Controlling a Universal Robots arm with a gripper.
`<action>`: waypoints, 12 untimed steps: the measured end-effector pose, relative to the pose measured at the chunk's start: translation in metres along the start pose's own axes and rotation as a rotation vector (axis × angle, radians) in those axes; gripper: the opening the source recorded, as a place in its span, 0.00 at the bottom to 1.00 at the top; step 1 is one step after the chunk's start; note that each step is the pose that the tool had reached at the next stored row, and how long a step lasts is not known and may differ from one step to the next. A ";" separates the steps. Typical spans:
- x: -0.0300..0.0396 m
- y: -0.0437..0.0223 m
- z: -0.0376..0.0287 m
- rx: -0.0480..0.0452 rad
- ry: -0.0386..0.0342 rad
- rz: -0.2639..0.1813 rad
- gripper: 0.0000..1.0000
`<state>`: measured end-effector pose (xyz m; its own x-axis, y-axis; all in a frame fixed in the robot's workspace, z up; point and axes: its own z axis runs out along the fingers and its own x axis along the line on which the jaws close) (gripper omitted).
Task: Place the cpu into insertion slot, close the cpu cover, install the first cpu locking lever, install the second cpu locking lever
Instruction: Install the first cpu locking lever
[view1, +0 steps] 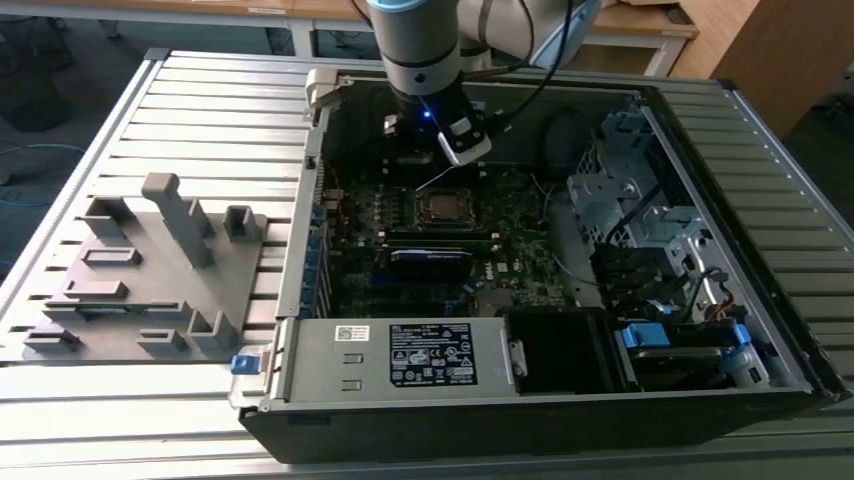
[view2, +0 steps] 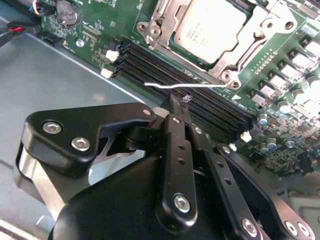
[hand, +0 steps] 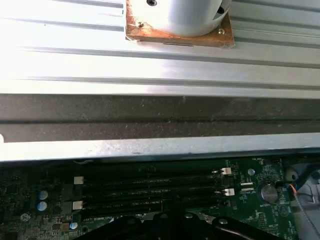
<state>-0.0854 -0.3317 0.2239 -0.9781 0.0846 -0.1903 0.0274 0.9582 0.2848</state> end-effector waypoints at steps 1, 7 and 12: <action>-0.0001 0.0001 -0.0001 -0.0001 -0.0001 0.000 0.10; -0.0034 -0.0001 0.0004 0.0011 -0.0012 0.001 0.10; -0.0066 -0.0004 0.0011 0.0046 -0.0055 0.003 0.10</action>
<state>-0.0787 -0.3324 0.2241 -0.9768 0.0894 -0.1944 0.0318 0.9592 0.2811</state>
